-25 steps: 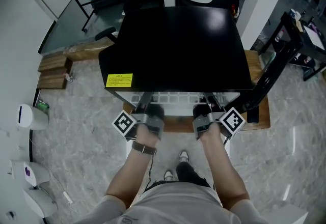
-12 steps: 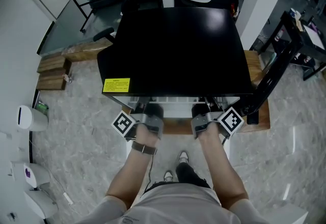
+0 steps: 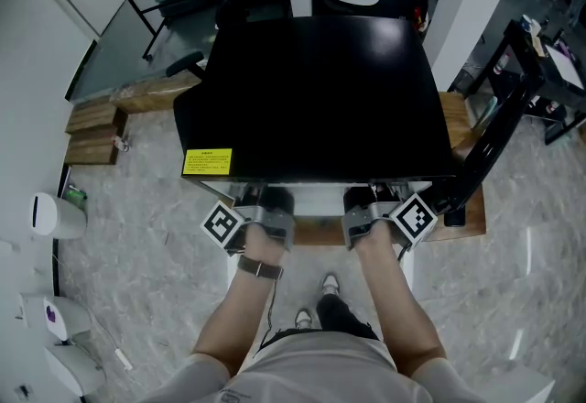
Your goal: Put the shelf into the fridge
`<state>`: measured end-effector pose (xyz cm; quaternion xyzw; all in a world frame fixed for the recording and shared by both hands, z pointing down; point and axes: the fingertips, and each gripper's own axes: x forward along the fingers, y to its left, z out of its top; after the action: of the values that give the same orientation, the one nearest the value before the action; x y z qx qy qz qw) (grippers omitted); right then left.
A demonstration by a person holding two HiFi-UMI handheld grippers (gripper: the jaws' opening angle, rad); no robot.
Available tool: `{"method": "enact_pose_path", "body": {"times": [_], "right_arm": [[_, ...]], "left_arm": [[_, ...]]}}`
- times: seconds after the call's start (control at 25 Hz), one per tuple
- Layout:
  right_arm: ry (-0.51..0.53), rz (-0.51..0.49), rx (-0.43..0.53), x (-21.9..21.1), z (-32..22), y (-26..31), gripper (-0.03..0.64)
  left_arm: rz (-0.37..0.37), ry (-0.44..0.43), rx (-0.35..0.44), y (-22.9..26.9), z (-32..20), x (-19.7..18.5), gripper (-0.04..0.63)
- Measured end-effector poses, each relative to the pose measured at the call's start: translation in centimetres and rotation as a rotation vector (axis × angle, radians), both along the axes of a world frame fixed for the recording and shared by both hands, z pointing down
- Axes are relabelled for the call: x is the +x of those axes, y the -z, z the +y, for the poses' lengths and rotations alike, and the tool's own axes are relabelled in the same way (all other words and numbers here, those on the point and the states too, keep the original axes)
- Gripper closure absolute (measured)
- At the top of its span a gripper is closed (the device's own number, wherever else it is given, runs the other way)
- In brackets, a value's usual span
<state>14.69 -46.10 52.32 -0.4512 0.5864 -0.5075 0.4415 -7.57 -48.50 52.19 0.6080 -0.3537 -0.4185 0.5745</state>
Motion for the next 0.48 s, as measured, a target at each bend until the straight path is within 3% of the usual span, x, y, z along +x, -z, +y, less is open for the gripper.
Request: {"method": "enact_pose_path", "body": {"times": [0.48], "right_arm": [[-0.034,-0.015,0.011,0.26,-0.36,-0.23,0.571]], "left_arm": [[0.006,0.014,0.007,-0.22,-0.38,0.21,0.568]]}}
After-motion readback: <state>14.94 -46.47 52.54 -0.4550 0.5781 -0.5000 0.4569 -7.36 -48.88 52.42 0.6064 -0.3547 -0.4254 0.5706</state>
